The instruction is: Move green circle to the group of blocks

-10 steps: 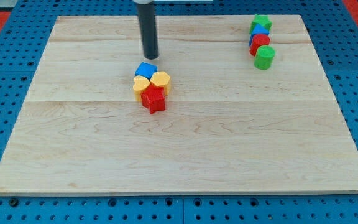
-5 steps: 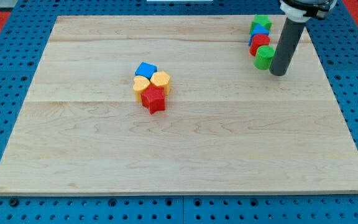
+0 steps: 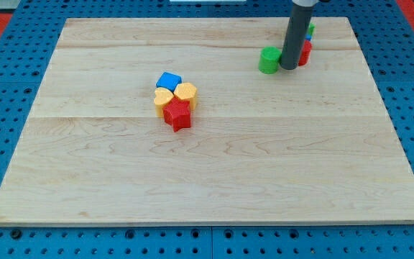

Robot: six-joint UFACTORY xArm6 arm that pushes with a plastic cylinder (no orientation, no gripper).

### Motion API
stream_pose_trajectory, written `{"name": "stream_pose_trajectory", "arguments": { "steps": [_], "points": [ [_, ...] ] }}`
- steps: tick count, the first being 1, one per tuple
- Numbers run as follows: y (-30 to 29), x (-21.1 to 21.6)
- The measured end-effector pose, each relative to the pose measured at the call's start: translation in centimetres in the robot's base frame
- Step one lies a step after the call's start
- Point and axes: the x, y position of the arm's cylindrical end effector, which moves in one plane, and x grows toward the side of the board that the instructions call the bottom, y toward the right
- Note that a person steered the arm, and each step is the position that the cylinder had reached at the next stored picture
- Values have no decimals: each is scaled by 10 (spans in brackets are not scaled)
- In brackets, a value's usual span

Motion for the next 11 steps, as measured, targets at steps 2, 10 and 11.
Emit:
{"name": "stream_pose_trajectory", "arguments": {
  "steps": [2,10,11],
  "points": [
    [-51,-20],
    [-230,-17],
    [-248,-18]
  ]
}}
